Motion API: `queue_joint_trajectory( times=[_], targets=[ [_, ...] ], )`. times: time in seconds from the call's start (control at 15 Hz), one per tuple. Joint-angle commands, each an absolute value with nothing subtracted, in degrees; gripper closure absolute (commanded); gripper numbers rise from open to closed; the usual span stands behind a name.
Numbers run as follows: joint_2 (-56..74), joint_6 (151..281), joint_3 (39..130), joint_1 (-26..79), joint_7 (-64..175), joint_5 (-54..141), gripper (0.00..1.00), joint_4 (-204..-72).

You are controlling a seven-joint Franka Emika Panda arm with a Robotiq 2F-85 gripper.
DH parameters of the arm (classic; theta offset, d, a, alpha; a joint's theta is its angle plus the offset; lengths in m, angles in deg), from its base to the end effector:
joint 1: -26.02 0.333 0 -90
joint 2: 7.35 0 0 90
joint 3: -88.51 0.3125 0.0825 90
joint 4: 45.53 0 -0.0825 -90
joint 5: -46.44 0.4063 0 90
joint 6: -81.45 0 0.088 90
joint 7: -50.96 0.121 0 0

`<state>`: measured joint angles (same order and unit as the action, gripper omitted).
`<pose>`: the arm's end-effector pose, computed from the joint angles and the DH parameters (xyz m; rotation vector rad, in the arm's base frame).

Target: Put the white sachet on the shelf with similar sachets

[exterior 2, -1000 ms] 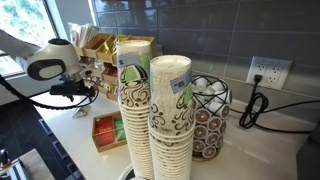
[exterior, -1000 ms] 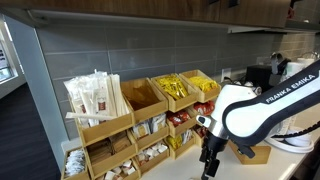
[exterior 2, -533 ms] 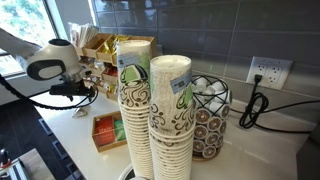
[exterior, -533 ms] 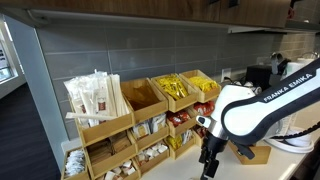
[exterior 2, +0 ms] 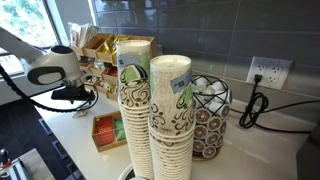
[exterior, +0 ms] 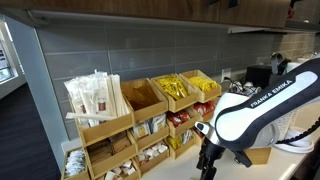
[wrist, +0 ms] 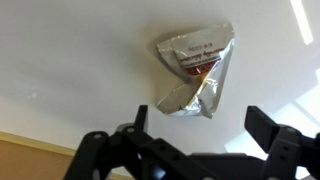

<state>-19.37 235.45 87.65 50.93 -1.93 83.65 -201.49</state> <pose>0.3944 0.1591 0.2690 -2.6262 -1.0780 -0.3506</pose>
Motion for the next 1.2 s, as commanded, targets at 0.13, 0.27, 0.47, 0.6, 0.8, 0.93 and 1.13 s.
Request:
queue_joint_trajectory(
  times=[0.13, 0.27, 0.47, 0.6, 0.8, 0.93, 1.13],
  targets=[
    [-15.46, 238.16, 90.22, 49.58, -7.96, 89.89, 0.13, -200.64],
    [-14.7, 238.2, 91.11, 48.77, -8.94, 91.03, 0.31, -200.45],
    [-14.04, 238.23, 92.39, 47.6, -9.83, 92.29, 0.63, -200.19],
    [-13.96, 238.28, 93.16, 46.82, -10.1, 92.74, 0.78, -200.1],
    [-13.92, 238.19, 93.94, 46.09, -10.53, 93.49, 0.99, -199.82],
    [-14.13, 238.29, 94.34, 45.9, -11.0, 94.42, 1.0, -199.69],
    [-15.15, 238.6, 94.99, 45.85, -12.19, 95.98, 1.0, -199.52]
  ],
)
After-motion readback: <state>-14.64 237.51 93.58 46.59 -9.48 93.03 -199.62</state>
